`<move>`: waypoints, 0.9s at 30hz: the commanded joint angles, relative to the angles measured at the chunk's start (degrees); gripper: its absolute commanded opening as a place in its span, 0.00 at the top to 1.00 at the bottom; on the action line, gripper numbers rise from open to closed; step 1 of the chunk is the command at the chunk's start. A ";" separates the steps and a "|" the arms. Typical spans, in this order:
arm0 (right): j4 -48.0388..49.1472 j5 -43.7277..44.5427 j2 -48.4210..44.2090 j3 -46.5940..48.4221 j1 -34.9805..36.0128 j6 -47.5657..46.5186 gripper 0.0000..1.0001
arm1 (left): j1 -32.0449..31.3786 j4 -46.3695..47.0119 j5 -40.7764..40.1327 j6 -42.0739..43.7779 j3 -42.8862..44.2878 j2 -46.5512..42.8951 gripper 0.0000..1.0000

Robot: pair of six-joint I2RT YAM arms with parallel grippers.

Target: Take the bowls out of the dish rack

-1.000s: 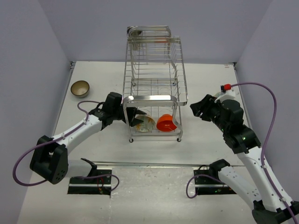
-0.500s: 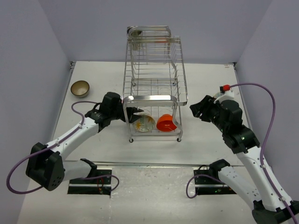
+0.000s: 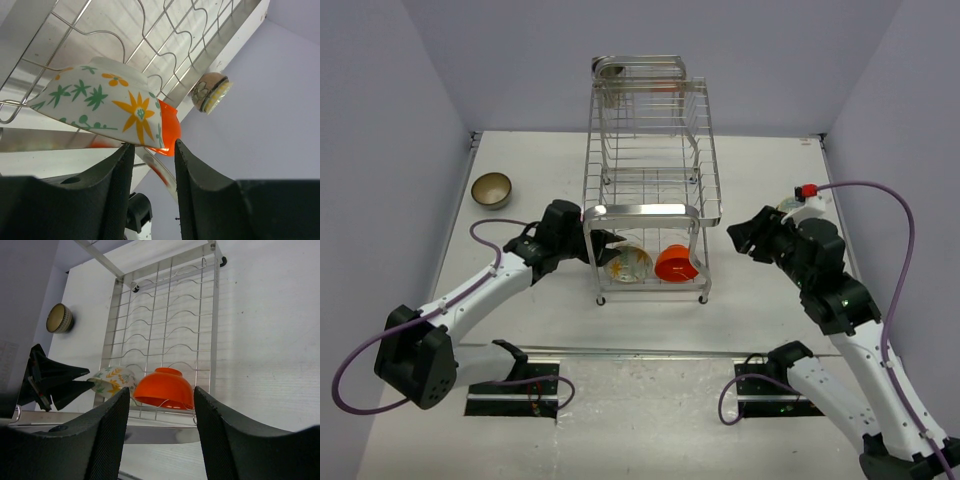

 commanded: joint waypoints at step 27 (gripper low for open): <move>0.37 -3.76 -5.93 -2.85 -0.29 0.00 0.45 | -4.81 -0.73 -10.88 -9.77 -0.79 2.55 0.75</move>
